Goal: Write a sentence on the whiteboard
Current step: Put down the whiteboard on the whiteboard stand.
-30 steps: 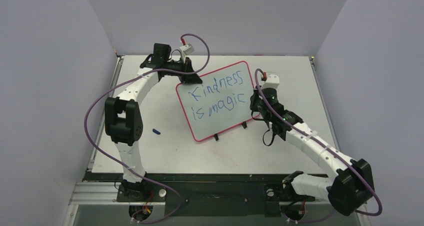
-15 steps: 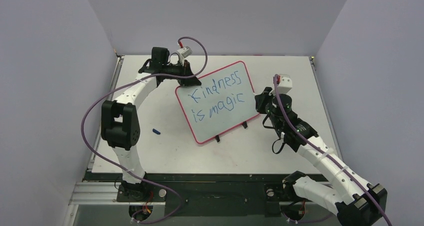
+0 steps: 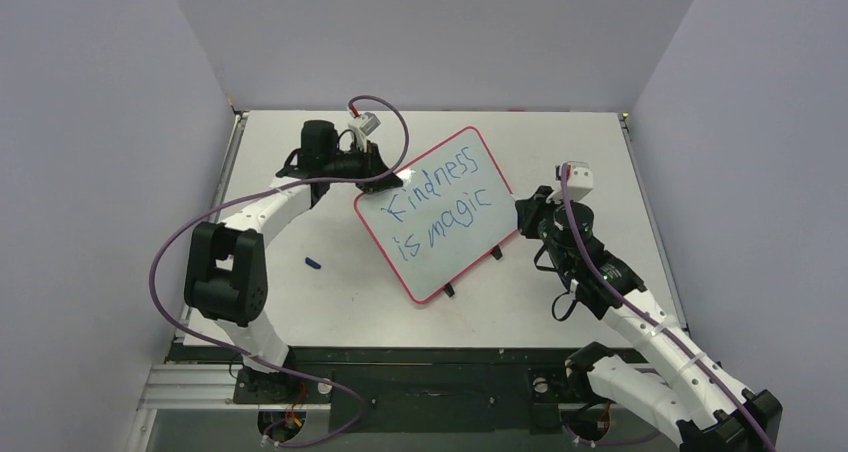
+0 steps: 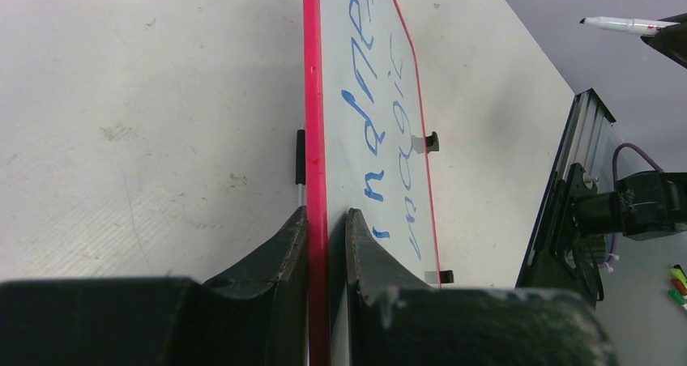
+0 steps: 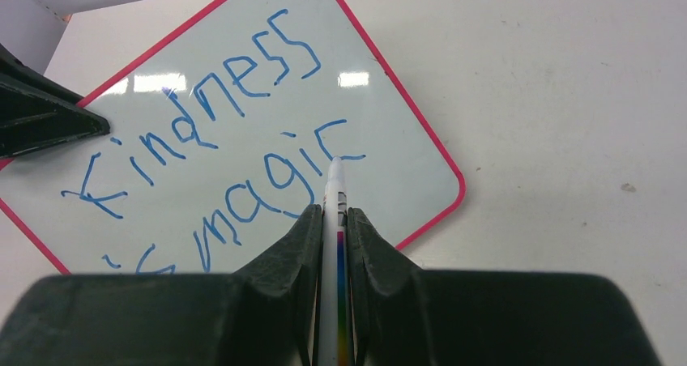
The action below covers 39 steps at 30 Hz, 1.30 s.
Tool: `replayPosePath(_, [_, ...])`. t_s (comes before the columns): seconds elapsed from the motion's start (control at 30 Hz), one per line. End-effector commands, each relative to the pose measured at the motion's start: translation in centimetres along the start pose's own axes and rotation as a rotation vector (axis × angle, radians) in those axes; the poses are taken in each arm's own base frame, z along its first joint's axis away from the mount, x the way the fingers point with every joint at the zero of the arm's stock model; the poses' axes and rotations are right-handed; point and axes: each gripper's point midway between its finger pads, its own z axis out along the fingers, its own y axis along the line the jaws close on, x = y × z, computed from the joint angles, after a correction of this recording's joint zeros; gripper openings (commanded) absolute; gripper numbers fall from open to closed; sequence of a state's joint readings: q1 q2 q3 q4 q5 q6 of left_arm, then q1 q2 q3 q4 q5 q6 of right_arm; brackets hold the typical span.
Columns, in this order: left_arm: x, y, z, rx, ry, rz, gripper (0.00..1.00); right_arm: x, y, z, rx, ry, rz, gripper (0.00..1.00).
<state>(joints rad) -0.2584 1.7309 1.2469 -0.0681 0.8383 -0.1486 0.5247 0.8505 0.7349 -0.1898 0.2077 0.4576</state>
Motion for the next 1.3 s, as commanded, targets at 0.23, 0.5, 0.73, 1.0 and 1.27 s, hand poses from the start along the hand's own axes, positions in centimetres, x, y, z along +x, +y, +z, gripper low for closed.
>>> replayPosePath(0.23, [5.7,-0.9,1.0,-0.059,0.078,0.019,0.07,-0.6,-0.4,-0.4,-0.005,-0.039,0.026,0.00])
replayPosePath(0.5, [5.5,-0.2,0.3,-0.116,0.061,0.056,0.28,-0.5,-0.6,-0.4,-0.001,-0.038,0.025,0.00])
replayPosePath(0.73, [4.6,-0.7,-0.1,-0.118,0.035,0.079,0.38,-0.3,-0.9,-0.2,0.004,-0.035,0.027,0.00])
replayPosePath(1.0, [1.8,-1.9,-1.2,-0.152,-0.038,0.080,0.45,-0.6,-0.8,0.0,-0.003,-0.039,0.032,0.00])
replayPosePath(1.27, [-1.3,-1.9,-3.4,-0.284,-0.128,0.048,0.50,-1.0,-0.6,0.0,-0.010,-0.046,0.034,0.00])
